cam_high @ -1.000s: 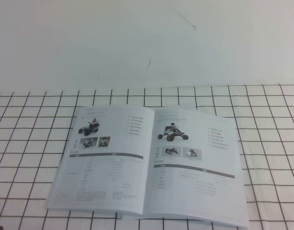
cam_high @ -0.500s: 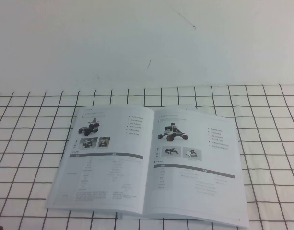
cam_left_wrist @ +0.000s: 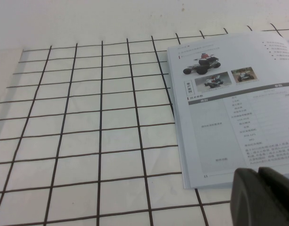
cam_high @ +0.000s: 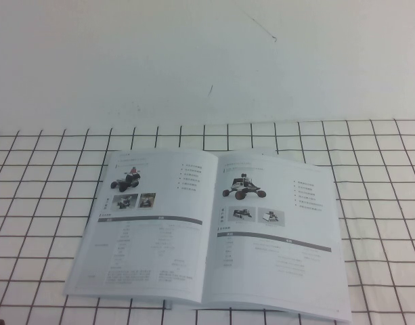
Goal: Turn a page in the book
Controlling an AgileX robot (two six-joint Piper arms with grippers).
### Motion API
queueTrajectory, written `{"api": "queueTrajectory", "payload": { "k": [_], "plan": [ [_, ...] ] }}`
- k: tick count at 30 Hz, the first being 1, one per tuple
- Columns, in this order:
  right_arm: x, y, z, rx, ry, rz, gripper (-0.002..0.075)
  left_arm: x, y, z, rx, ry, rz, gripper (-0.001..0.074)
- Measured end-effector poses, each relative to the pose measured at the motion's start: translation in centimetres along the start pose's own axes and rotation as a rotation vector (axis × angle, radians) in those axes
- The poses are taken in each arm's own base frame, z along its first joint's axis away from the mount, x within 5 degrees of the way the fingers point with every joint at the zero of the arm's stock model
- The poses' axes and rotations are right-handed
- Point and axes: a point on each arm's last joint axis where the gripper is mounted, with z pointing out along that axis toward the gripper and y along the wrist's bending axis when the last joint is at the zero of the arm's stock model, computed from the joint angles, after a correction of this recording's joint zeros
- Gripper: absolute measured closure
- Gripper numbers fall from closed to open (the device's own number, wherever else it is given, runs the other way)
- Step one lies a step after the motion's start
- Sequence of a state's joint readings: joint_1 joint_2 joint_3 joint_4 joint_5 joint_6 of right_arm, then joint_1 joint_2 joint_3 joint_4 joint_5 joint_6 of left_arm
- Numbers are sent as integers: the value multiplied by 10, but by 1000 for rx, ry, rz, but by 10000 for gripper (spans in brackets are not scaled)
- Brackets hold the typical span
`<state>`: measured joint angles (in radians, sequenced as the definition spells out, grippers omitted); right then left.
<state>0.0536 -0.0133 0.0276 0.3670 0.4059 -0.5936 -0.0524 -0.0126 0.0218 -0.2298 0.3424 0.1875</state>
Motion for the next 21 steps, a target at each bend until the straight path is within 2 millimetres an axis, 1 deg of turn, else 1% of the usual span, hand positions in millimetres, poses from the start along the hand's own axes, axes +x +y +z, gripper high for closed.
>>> {"api": "queueTrajectory", "payload": {
  "k": [14, 21],
  "plan": [
    [0, 0, 0, 0, 0, 0, 728, 0, 0, 0, 0, 0, 0, 738],
    [-2, -1, 0, 7, -23, 14, 728, -2, 1, 0, -7, -32, 0, 738]
  ]
}}
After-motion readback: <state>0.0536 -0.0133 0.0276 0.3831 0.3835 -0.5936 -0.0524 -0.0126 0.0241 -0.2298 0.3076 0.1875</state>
